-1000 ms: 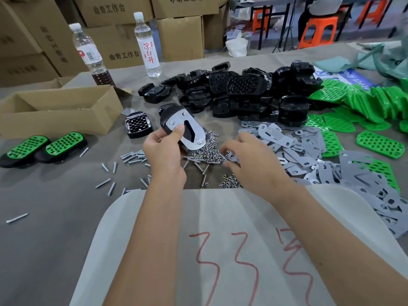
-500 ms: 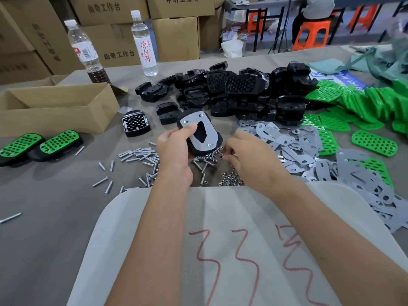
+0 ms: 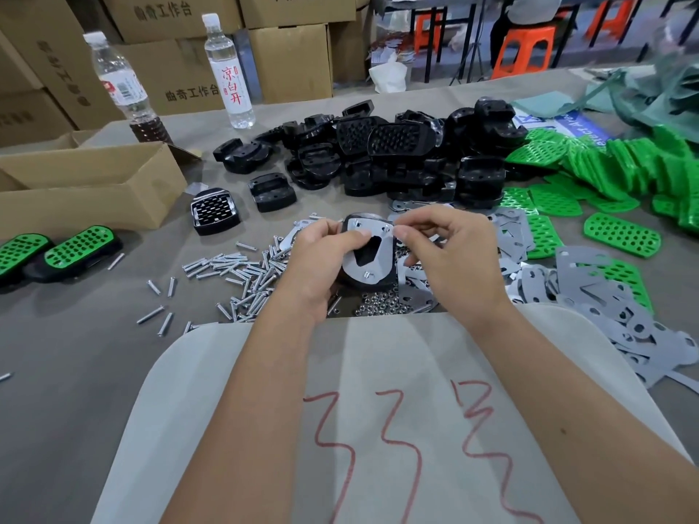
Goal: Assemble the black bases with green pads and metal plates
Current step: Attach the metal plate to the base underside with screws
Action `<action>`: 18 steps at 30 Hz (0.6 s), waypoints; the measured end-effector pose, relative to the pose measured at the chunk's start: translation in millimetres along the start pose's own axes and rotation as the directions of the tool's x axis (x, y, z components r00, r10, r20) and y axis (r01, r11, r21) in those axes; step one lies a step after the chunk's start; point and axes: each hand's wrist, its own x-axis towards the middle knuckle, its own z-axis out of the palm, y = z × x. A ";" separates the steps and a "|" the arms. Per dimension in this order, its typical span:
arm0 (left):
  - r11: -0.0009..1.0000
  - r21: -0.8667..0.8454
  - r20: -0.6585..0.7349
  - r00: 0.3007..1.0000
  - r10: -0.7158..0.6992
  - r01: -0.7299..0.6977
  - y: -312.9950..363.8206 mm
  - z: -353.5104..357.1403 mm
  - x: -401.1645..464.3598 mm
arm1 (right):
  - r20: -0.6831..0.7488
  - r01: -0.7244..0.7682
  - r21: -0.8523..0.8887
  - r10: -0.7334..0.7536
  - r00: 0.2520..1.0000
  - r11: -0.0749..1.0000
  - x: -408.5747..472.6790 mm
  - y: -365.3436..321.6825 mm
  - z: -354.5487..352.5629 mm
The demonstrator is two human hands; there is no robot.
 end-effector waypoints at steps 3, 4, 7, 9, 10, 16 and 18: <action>1.000 -0.017 0.003 1.000 0.022 -0.022 -0.6 1.7 -1.0 | 0.002 0.015 0.021 -0.015 1.000 1.000 -2.1 -2.2 2.0; 0.999 -0.014 0.004 1.000 0.029 -0.029 -0.9 2.5 -1.5 | 0.002 0.013 0.024 -0.013 1.000 1.000 -2.3 -3.0 2.3; 0.999 -0.005 0.007 0.999 0.039 -0.039 -2.3 3.9 -1.8 | -0.012 -0.018 0.046 0.019 1.000 0.999 -1.7 -2.8 1.9; 0.999 -0.004 -0.010 0.999 0.039 -0.039 -3.2 5.7 -1.8 | -0.026 -0.027 0.064 0.029 0.999 0.998 -1.5 -1.9 1.9; 0.999 -0.002 -0.027 0.999 0.035 -0.035 -3.4 6.9 -1.8 | -0.033 -0.026 0.070 0.029 0.999 0.997 -1.5 -1.3 2.2; 0.999 0.017 -0.124 0.992 0.029 -0.027 -4.7 17.3 -2.3 | -0.052 -0.001 0.139 0.008 0.999 0.990 0.4 2.9 1.4; 0.999 0.017 -0.138 0.989 0.045 -0.043 -6.0 20.4 -3.4 | -0.027 -0.001 0.199 0.006 1.000 0.980 0.7 3.2 1.5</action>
